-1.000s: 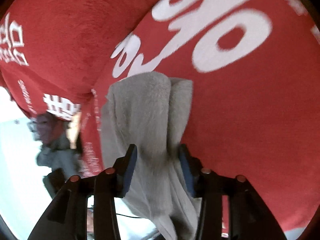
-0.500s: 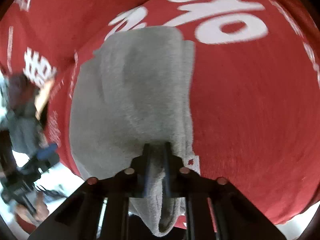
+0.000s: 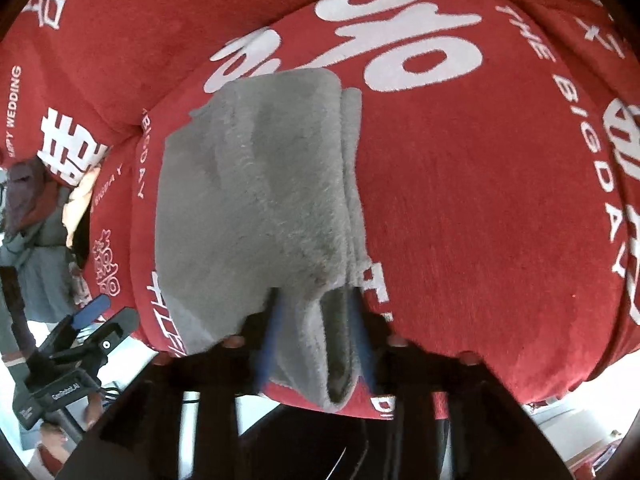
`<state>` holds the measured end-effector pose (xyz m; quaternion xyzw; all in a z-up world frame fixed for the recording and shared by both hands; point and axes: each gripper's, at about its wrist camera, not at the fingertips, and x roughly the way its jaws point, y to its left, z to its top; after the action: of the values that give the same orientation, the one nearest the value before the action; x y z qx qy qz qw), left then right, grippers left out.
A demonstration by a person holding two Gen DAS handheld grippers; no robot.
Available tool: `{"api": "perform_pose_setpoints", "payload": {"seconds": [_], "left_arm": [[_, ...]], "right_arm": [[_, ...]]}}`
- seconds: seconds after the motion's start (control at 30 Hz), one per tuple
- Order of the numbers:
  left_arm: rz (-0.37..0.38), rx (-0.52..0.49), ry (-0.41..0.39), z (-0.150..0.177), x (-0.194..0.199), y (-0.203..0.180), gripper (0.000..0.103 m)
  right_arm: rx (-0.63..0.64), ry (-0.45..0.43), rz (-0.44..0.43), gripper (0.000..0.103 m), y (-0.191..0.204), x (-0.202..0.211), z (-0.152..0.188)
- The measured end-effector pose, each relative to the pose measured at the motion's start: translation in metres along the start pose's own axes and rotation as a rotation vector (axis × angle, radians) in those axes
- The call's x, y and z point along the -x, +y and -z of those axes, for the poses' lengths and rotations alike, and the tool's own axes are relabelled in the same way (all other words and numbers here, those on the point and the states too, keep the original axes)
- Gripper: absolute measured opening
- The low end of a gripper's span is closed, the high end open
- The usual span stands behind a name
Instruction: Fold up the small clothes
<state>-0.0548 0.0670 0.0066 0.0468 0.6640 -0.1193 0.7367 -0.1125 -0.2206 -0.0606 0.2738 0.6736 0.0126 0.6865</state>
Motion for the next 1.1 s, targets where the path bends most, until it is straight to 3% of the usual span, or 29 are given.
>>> {"api": "perform_pose_setpoints", "payload": {"seconds": [0.13,0.2,0.4,0.47,0.67,0.73,0.77,1.1], "left_arm": [[-0.007,0.015,0.014,-0.001,0.0,-0.001,0.103],[-0.01,0.02,0.019,-0.001,0.0,-0.001,0.103],[-0.016,0.026,0.031,0.0,-0.002,0.0,0.103],[-0.019,0.026,0.035,0.001,-0.002,0.0,0.103],[-0.023,0.027,0.044,0.003,-0.003,0.003,0.103],[-0.027,0.028,0.047,0.004,-0.003,0.005,0.103],[-0.027,0.029,0.049,0.004,-0.004,0.005,0.103],[-0.032,0.026,0.068,0.008,-0.009,0.007,0.103]], "right_arm": [[0.031,-0.009,0.047,0.062,0.016,0.005,0.004],[0.053,-0.014,0.076,0.072,0.025,0.006,0.004],[0.113,-0.04,0.151,0.074,0.044,0.008,0.006],[0.119,-0.045,0.161,0.088,0.047,0.008,0.008],[0.117,-0.065,0.195,0.088,0.053,0.01,0.01],[0.117,-0.073,0.208,0.095,0.055,0.01,0.011],[0.117,-0.074,0.214,0.103,0.055,0.01,0.011],[0.094,-0.069,0.243,0.103,0.057,0.007,0.014]]}}
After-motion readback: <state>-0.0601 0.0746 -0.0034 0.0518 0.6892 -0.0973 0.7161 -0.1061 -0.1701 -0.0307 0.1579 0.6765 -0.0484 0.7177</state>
